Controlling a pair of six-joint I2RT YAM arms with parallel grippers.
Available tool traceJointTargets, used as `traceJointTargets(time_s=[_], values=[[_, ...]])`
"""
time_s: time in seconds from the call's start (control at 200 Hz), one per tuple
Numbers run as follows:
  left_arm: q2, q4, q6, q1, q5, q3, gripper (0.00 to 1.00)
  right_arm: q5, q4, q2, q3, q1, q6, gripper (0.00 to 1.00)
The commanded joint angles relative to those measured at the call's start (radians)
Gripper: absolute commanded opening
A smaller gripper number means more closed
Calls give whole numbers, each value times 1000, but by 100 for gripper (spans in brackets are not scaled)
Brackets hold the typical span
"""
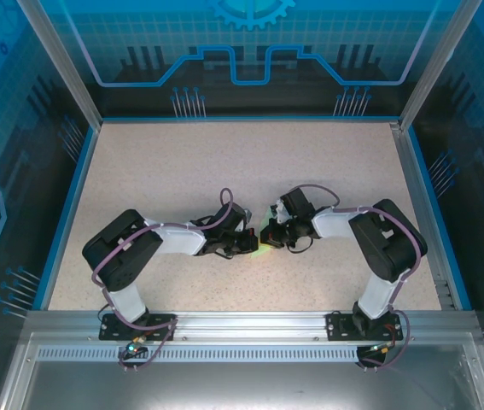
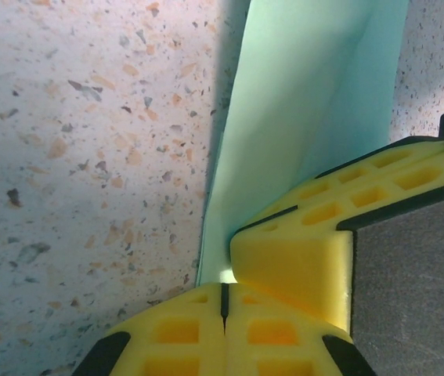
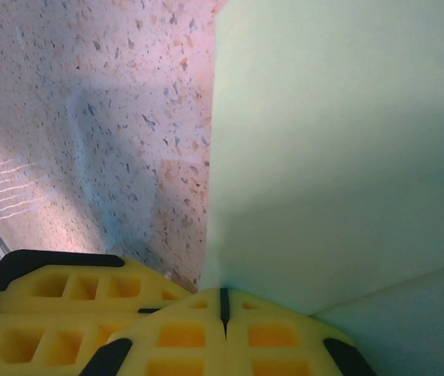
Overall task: Fold a paper plane with a square sheet of paper (pick it up from the middle)
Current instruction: Fourth fold the wing at the center of the table.
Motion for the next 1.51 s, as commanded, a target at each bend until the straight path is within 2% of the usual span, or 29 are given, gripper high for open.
traceJointTargets(time_s=[0.0,0.345,0.465,0.68,0.855,1.08,1.501], values=[[20,-81,7,-6,-13,-23,0,126,-86,61,1,-19,-33,0],[18,-129,19,-6,-6,-32,0,146,-86,80,33,-198,-111,0],[26,-131,24,-5,4,-24,0,132,-89,75,59,-231,-113,0],[-66,-131,66,-5,-16,15,0,53,-68,86,63,-208,-96,0],[-118,-31,52,-4,-35,1,0,-21,-21,69,15,-138,-61,0],[-77,33,27,-4,-43,-8,0,-54,-26,38,-2,-60,-42,0],[3,26,20,-3,-19,16,0,-72,-18,40,4,-45,-28,0]])
